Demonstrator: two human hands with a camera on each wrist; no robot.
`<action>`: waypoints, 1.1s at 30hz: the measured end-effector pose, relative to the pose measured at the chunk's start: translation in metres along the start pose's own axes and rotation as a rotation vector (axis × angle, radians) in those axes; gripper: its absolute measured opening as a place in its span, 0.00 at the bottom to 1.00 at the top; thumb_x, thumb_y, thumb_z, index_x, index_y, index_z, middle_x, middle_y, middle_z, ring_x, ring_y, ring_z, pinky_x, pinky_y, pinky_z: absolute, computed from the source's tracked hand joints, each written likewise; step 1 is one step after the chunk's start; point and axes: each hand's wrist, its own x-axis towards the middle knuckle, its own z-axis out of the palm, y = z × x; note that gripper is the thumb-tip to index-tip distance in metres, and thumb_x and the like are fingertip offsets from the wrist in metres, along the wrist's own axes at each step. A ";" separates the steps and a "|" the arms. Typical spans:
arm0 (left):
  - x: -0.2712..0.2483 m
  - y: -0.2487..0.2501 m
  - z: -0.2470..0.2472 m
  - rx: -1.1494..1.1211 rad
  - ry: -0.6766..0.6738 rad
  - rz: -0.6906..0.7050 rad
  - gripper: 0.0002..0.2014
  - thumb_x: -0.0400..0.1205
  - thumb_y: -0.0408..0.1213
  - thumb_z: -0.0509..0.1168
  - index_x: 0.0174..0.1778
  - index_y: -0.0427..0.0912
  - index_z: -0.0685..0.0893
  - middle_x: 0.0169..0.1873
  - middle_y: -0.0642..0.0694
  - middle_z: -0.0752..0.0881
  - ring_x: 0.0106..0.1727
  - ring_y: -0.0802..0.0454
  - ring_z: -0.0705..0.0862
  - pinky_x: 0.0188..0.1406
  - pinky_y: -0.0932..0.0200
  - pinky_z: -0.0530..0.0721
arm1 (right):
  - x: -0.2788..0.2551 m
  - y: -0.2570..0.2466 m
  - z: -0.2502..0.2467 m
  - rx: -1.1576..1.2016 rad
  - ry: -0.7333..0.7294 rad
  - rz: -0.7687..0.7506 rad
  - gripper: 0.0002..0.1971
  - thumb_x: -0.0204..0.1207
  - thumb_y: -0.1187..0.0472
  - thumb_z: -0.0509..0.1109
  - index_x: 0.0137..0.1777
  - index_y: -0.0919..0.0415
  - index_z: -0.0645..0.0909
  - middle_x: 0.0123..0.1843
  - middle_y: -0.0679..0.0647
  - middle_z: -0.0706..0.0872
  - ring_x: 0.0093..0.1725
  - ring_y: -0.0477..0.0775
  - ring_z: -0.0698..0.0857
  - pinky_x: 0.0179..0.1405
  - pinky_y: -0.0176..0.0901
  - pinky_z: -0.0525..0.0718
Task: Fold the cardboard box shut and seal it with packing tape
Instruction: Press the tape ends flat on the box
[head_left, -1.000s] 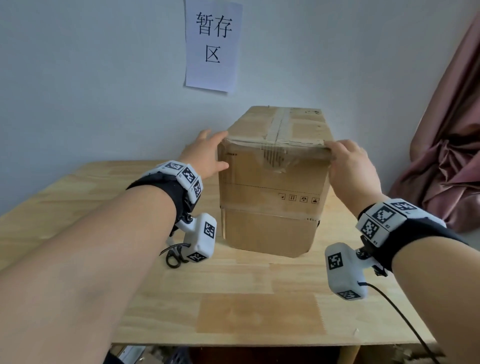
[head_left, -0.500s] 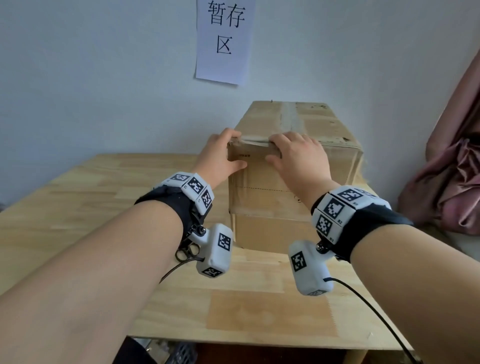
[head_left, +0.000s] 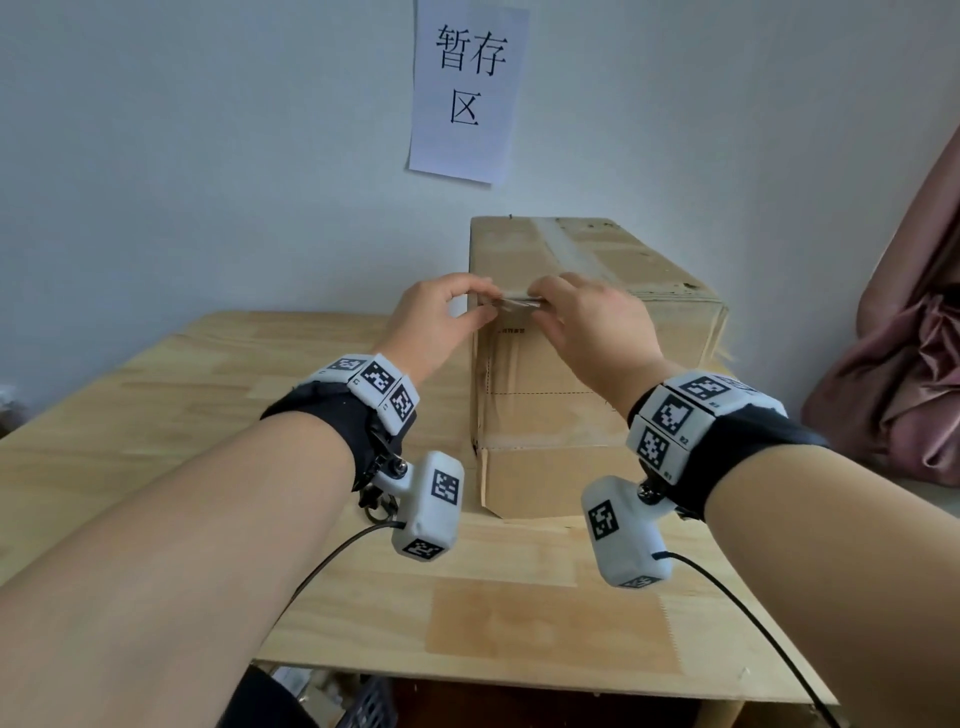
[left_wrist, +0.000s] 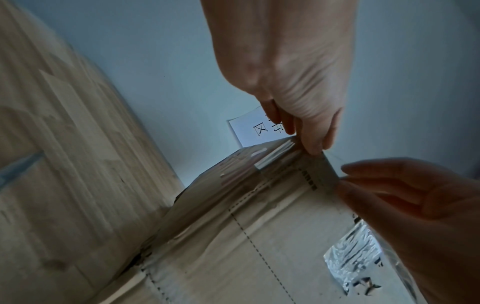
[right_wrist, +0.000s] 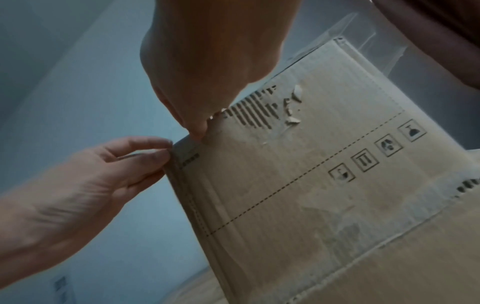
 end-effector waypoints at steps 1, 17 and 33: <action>0.001 0.001 0.001 -0.007 0.003 0.012 0.09 0.78 0.35 0.71 0.50 0.53 0.87 0.57 0.54 0.87 0.64 0.58 0.82 0.74 0.56 0.71 | 0.003 -0.003 0.001 0.008 0.009 -0.014 0.11 0.82 0.58 0.64 0.59 0.61 0.82 0.49 0.57 0.86 0.42 0.62 0.83 0.33 0.47 0.75; -0.007 0.000 0.000 -0.284 -0.029 -0.021 0.09 0.78 0.25 0.68 0.50 0.41 0.88 0.63 0.39 0.84 0.66 0.57 0.82 0.74 0.56 0.73 | 0.000 -0.010 0.021 0.154 0.297 -0.117 0.02 0.71 0.62 0.76 0.39 0.57 0.90 0.39 0.51 0.89 0.29 0.57 0.86 0.16 0.41 0.79; 0.006 -0.002 0.005 0.135 -0.137 0.098 0.15 0.84 0.40 0.63 0.67 0.46 0.83 0.72 0.47 0.78 0.76 0.55 0.72 0.76 0.65 0.62 | -0.005 -0.003 0.013 0.199 0.193 -0.128 0.14 0.76 0.65 0.62 0.56 0.64 0.87 0.49 0.57 0.90 0.40 0.60 0.88 0.36 0.48 0.87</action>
